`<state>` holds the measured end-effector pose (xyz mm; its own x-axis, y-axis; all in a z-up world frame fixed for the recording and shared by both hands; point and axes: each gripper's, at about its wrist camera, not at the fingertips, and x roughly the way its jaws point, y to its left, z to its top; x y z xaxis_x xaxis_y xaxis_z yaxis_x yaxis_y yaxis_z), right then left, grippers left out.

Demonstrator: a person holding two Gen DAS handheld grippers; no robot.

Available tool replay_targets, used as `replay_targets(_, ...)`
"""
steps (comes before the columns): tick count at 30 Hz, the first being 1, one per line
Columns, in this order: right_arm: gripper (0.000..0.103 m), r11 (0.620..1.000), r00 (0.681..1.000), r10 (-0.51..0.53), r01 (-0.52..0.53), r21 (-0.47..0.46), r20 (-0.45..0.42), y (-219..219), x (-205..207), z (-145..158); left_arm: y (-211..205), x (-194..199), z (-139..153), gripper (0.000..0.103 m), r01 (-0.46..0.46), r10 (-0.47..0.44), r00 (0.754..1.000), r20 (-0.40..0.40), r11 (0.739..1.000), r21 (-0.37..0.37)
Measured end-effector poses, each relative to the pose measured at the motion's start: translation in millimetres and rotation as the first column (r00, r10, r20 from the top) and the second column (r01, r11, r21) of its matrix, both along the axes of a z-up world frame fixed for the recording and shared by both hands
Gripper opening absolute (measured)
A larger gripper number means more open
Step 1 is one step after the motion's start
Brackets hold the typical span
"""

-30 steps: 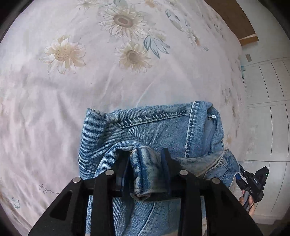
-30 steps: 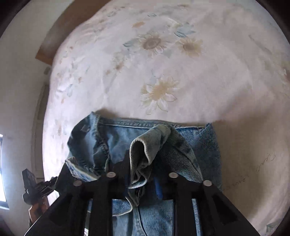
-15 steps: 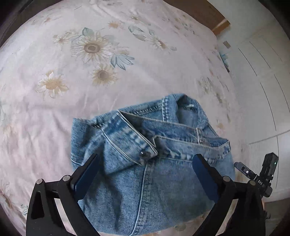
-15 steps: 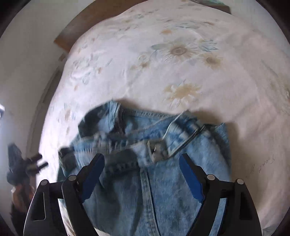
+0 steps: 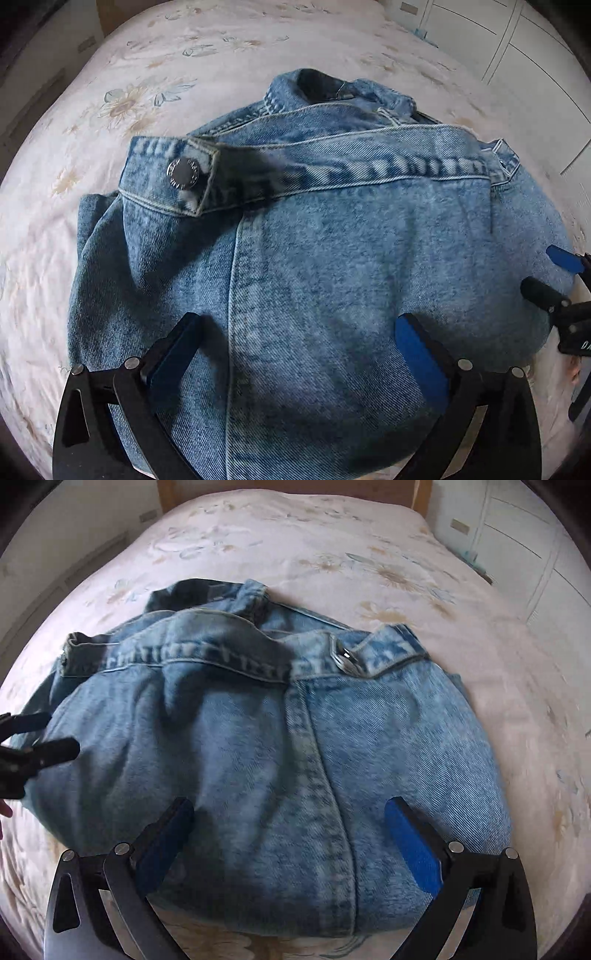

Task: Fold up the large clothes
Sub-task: 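Open both tools and press the folded jacket flat, then grasp the jacket edge with the left tool and fold it over the bundle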

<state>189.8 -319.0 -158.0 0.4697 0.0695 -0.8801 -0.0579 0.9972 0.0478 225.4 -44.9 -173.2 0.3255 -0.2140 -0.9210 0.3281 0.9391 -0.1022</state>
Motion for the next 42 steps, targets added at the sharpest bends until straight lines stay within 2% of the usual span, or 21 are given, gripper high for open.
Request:
replay_targets(1,0.103,1.0,1.0,-0.016,0.016,0.024,-0.005,-8.6,0.1,-2.7,5.4,1.6,-2.8,0.102,-0.009,0.008,1.0,-0.012,1.0,-0.024)
replay_targets(4,0.103,0.998,0.998,-0.067,0.067,0.01,0.001,-29.9,0.1,-5.6,20.4,6.4,-5.8,0.102,-0.034,0.033,0.999,-0.017,0.999,-0.033)
replay_targets(6,0.103,0.993,0.996,-0.084,0.085,0.087,-0.016,-43.8,0.4,-11.5,28.6,8.0,-8.4,0.102,-0.046,0.045,0.999,-0.022,0.998,-0.046)
replay_targets(8,0.103,0.989,0.996,-0.091,0.093,0.113,-0.02,-49.2,0.5,-17.4,33.4,8.5,-10.4,0.102,-0.06,0.059,0.998,-0.03,0.996,-0.063)
replay_targets(11,0.103,0.99,0.996,-0.093,0.093,0.105,0.001,-46.9,-1.4,-22.1,32.6,5.9,-11.1,0.102,-0.049,0.048,0.999,-0.017,0.997,-0.065)
replay_targets(14,0.103,0.991,0.995,-0.098,0.095,0.096,0.026,-44.6,-5.6,-22.4,36.1,5.1,-12.4,0.102,-0.041,0.038,0.998,-0.049,0.996,-0.075)
replay_targets(19,0.103,0.993,0.996,-0.086,0.085,0.081,0.017,-41.4,-15.5,-9.6,38.5,2.9,5.3,0.102,-0.003,-0.002,0.997,-0.074,0.998,-0.06)
replay_targets(23,0.103,0.991,0.996,-0.083,0.08,0.109,0.021,-41.9,-38.0,4.2,67.7,-8.7,34.3,0.102,-0.086,0.086,0.996,-0.001,0.995,-0.047)
replay_targets(26,0.103,0.989,0.995,-0.093,0.089,0.122,0.027,-45.5,-59.9,11.5,106.5,-6.7,47.4,0.102,-0.172,0.174,0.984,0.028,0.984,-0.042)
replay_targets(30,0.103,0.985,0.993,-0.119,0.116,0.13,0.018,-51.6,-81.8,11.8,148.8,6.0,26.5,0.102,-0.278,0.276,0.959,-0.061,0.961,-0.018)
replay_targets(32,0.103,0.983,0.99,-0.14,0.138,0.118,0.012,-55.1,-89.1,8.7,162.4,11.8,9.6,0.101,-0.318,0.308,0.942,-0.135,0.946,-0.056)
replay_targets(34,0.103,0.981,0.988,-0.157,0.157,0.111,-0.007,-59.9,-92.7,4.7,167.9,16.9,-3.4,0.101,-0.345,0.316,0.927,-0.201,0.93,-0.13)
replay_targets(35,0.103,0.98,0.987,-0.162,0.162,0.112,-0.014,-61.5,-93.8,3.6,166.4,18.0,-7.0,0.101,-0.349,0.315,0.926,-0.21,0.925,-0.152)
replay_targets(38,0.103,0.978,0.985,-0.174,0.175,0.114,-0.019,-67.8,-95.3,3.4,153.2,19.0,-9.6,0.101,-0.316,0.285,0.94,-0.189,0.934,-0.165)
replay_targets(40,0.103,0.977,0.984,-0.179,0.18,0.115,-0.019,-69.9,-94.8,4.9,133.8,17.6,-9.0,0.101,-0.256,0.222,0.955,-0.198,0.952,-0.166)
replay_targets(42,0.103,0.976,0.983,-0.185,0.186,0.117,-0.017,-71.7,-94.3,5.7,116.5,15.5,-9.4,0.101,-0.2,0.178,0.969,-0.173,0.972,-0.121)
